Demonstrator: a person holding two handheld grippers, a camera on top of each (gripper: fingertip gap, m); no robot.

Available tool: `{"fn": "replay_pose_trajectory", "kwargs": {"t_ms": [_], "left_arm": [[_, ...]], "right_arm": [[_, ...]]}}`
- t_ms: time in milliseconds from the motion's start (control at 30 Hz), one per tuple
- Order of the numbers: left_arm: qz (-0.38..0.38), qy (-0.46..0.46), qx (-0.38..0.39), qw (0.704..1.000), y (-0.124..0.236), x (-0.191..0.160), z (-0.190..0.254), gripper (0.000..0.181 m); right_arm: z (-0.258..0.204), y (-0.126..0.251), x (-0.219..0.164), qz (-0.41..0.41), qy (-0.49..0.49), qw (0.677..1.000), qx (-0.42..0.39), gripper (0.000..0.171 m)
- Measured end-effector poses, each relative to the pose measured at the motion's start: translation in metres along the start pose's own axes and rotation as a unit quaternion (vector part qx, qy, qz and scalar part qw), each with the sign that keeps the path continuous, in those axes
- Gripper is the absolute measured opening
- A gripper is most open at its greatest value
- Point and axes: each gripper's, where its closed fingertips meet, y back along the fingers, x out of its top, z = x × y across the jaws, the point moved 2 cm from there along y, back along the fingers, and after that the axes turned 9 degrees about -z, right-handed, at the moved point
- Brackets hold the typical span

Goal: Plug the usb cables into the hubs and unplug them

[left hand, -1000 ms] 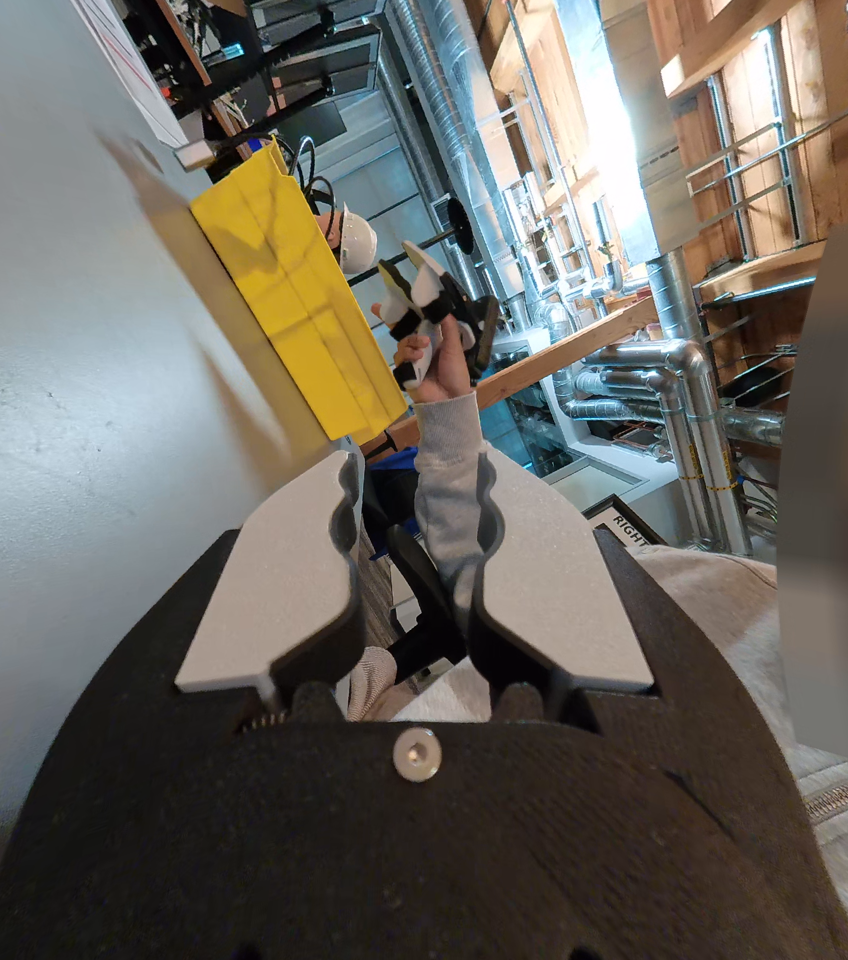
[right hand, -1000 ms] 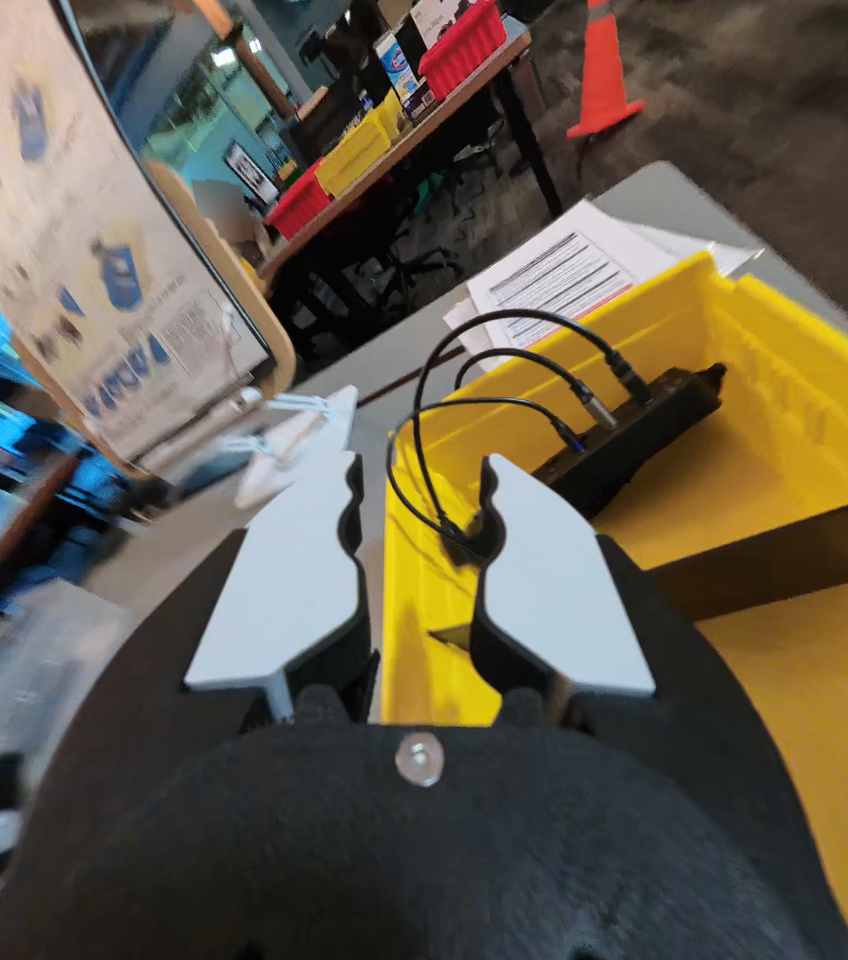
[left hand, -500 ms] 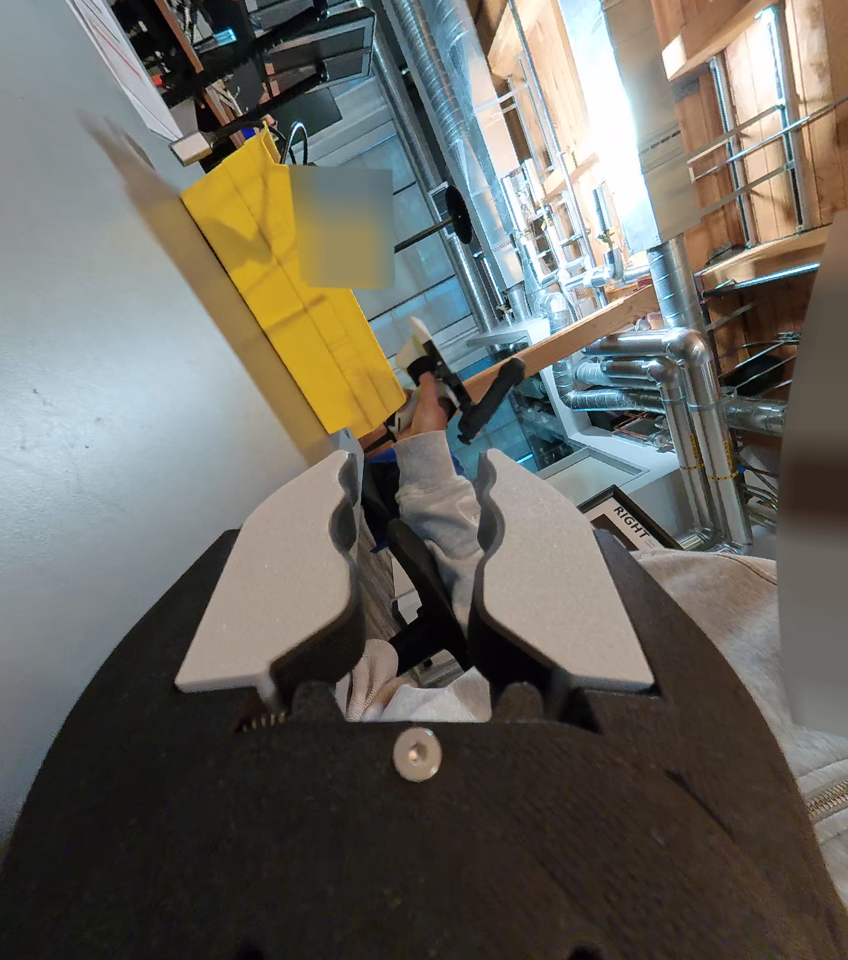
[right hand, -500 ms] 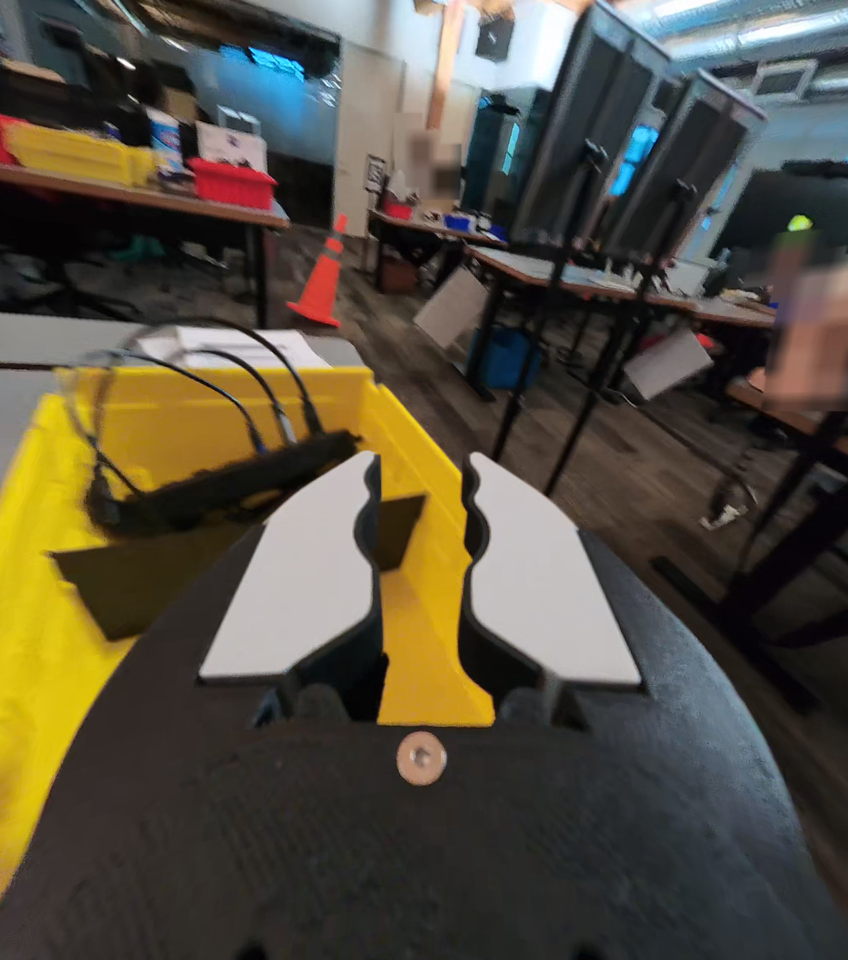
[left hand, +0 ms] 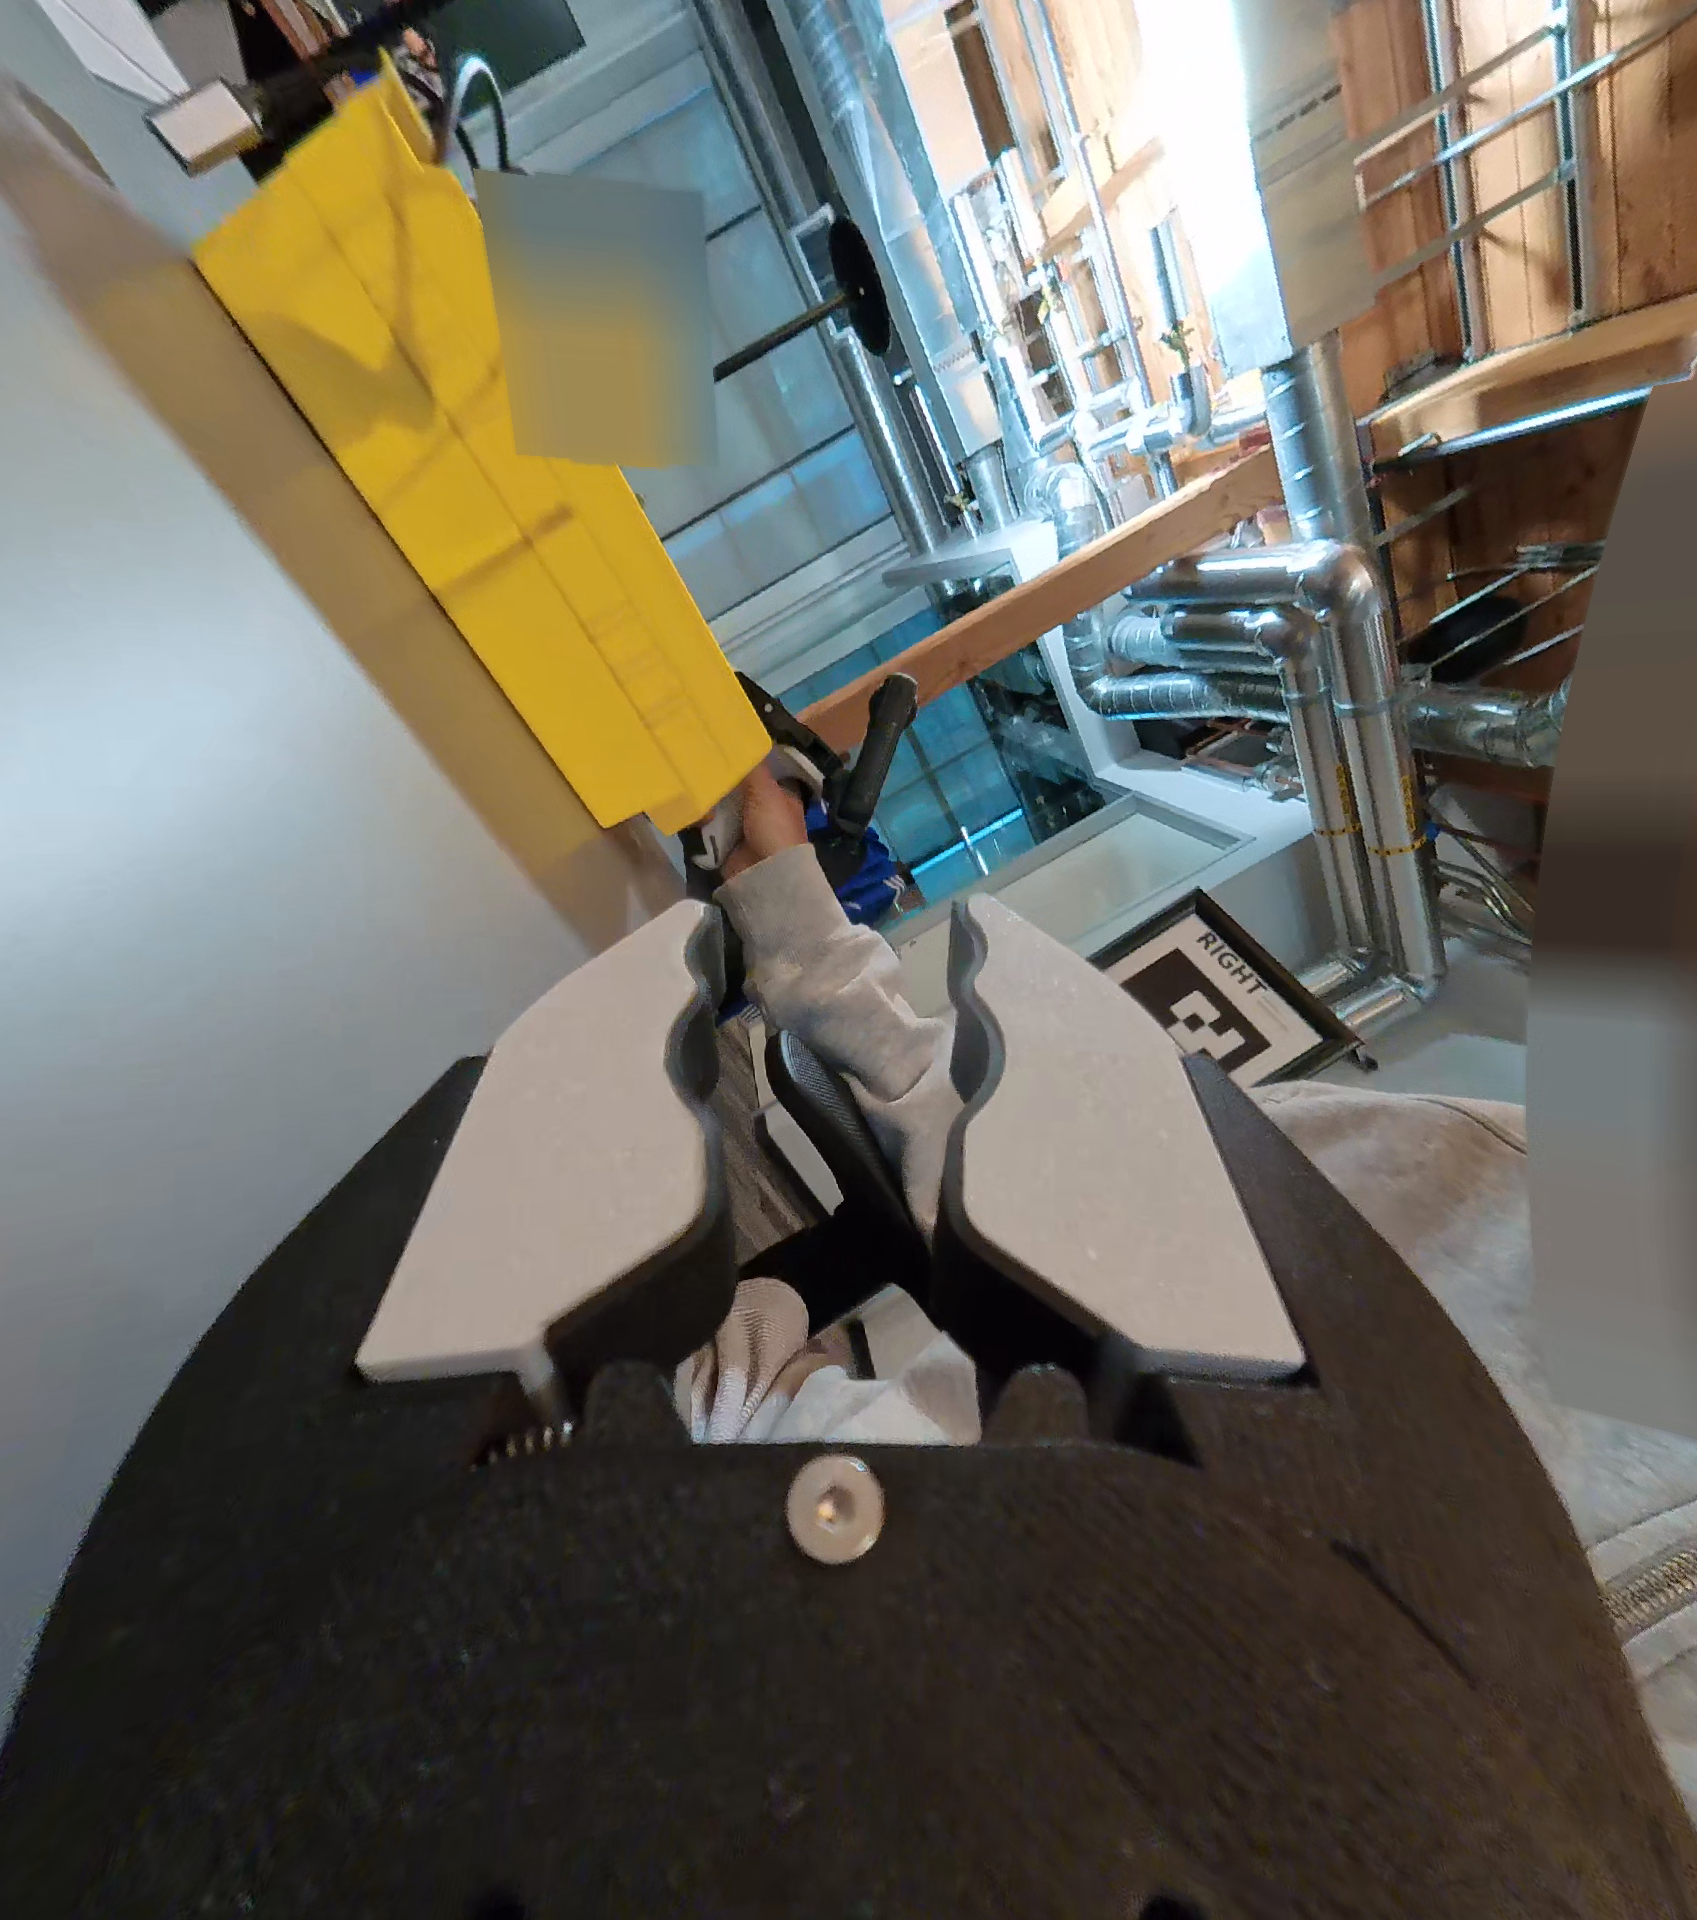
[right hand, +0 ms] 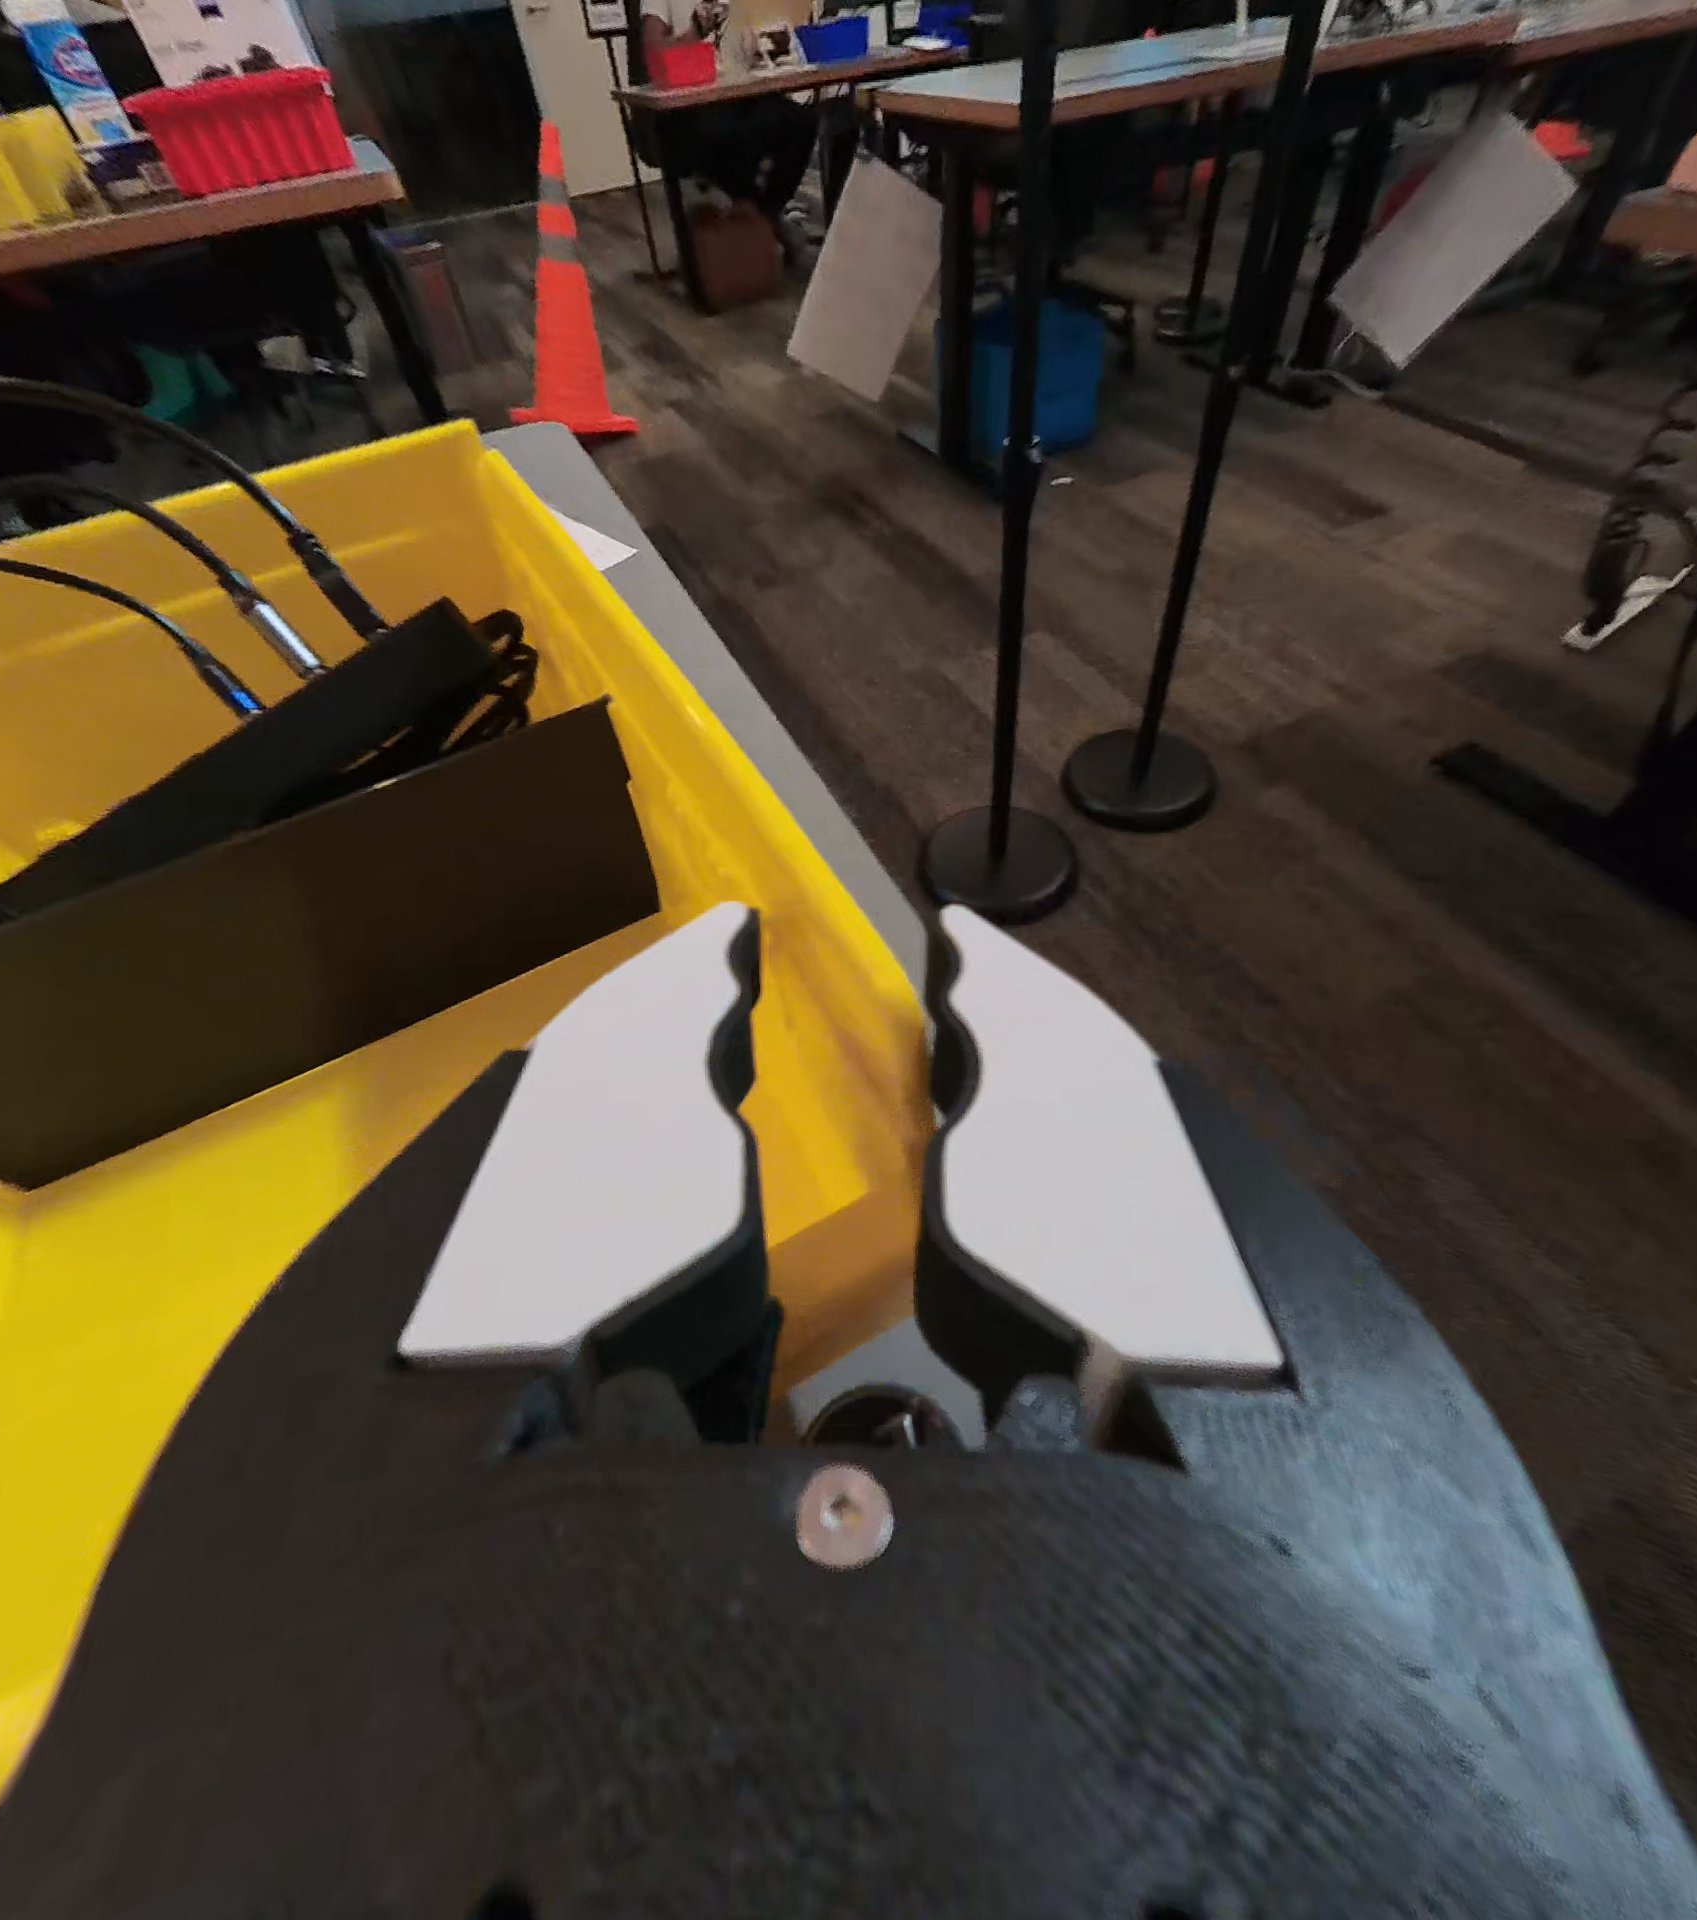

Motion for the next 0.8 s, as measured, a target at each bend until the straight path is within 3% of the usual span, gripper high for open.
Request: {"fn": "replay_pose_trajectory", "kwargs": {"t_ms": [200, 367, 467, 533, 800], "left_arm": [[-0.027, -0.003, -0.005, 1.000, -0.018, -0.002, -0.003, 0.041], [-0.041, -0.005, -0.007, 0.999, -0.026, -0.003, -0.003, 0.041], [-0.042, -0.007, -0.005, 0.999, -0.026, -0.004, -0.003, 0.041], [-0.040, -0.010, -0.001, 0.999, -0.023, -0.004, -0.003, 0.041], [-0.021, -0.023, 0.020, 0.999, -0.004, -0.005, -0.001, 0.042]], "right_arm": [[-0.033, 0.029, -0.016, -0.038, 0.008, 0.989, 0.146, 0.004], [-0.040, 0.036, -0.017, -0.026, 0.116, 0.989, 0.090, 0.004], [-0.038, 0.035, -0.009, 0.004, 0.107, 0.992, 0.069, 0.036], [-0.035, 0.031, -0.007, 0.010, 0.094, 0.994, 0.061, 0.049], [-0.036, -0.001, -0.013, -0.023, 0.022, 0.994, 0.103, 0.063]]}}
